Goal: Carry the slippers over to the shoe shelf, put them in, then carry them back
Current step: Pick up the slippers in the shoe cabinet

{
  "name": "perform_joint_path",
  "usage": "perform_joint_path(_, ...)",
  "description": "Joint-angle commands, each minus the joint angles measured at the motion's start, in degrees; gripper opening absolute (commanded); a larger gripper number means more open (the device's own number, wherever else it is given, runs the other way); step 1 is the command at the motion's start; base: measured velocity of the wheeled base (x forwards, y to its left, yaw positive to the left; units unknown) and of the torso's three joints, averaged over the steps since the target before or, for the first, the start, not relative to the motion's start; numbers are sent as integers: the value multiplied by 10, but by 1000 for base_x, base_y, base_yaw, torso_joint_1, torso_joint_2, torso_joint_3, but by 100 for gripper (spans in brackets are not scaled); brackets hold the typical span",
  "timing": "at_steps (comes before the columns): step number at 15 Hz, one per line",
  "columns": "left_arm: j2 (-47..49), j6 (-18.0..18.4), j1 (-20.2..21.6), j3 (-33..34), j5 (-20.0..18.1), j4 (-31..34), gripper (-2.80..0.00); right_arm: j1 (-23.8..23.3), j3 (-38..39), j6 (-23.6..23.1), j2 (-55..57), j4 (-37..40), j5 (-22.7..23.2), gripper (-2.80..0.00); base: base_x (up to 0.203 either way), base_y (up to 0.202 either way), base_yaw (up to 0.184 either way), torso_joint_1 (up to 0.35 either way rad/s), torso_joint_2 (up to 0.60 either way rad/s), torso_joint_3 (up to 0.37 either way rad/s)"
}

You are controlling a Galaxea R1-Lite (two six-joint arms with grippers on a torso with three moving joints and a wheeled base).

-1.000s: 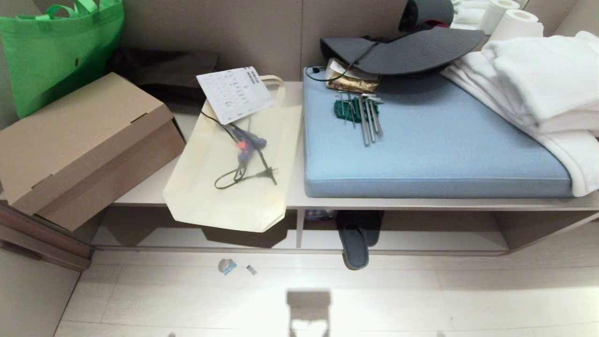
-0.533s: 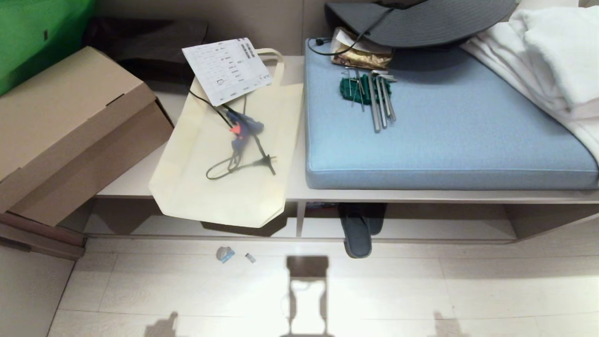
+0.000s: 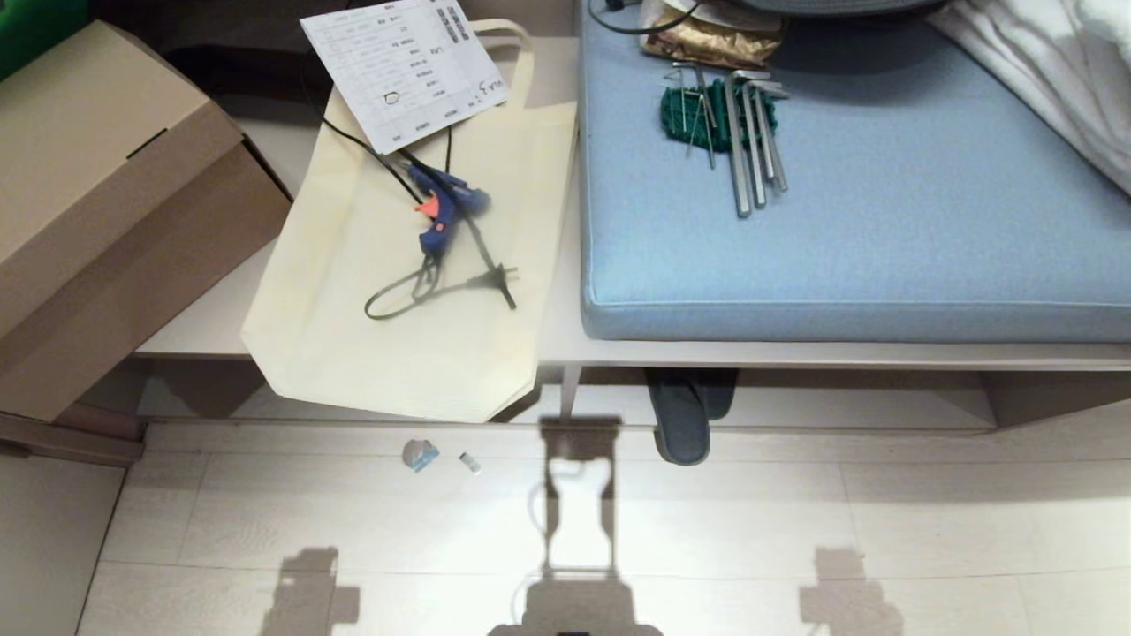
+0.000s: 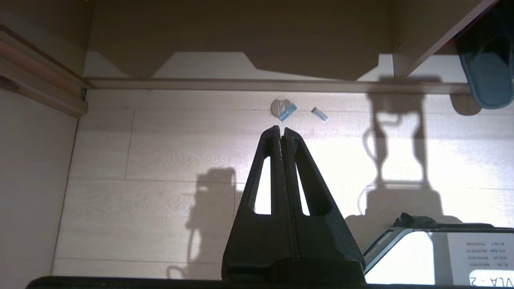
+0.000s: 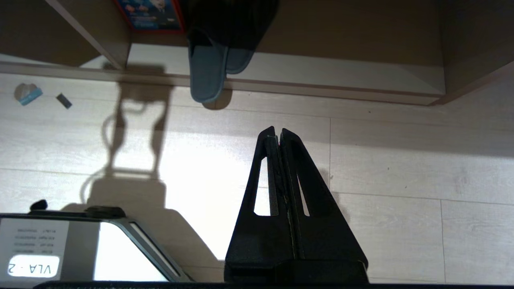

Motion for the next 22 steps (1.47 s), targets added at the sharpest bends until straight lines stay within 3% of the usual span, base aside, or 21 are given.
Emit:
perform_joint_path(1, 1, 0, 0, 0, 0, 0, -280, 1, 0, -1, 0, 0, 0, -280, 0, 0, 0, -2, 2, -198)
perform_joint_path(15, 0, 0, 0, 0, 0, 0, -280, 1, 0, -1, 0, 0, 0, -280, 0, 0, 0, 2, 2, -196)
perform_joint_path(22, 0, 3, 0, 0, 0, 1, -280, 1, 0, -1, 0, 0, 0, -280, 0, 0, 0, 2, 2, -26)
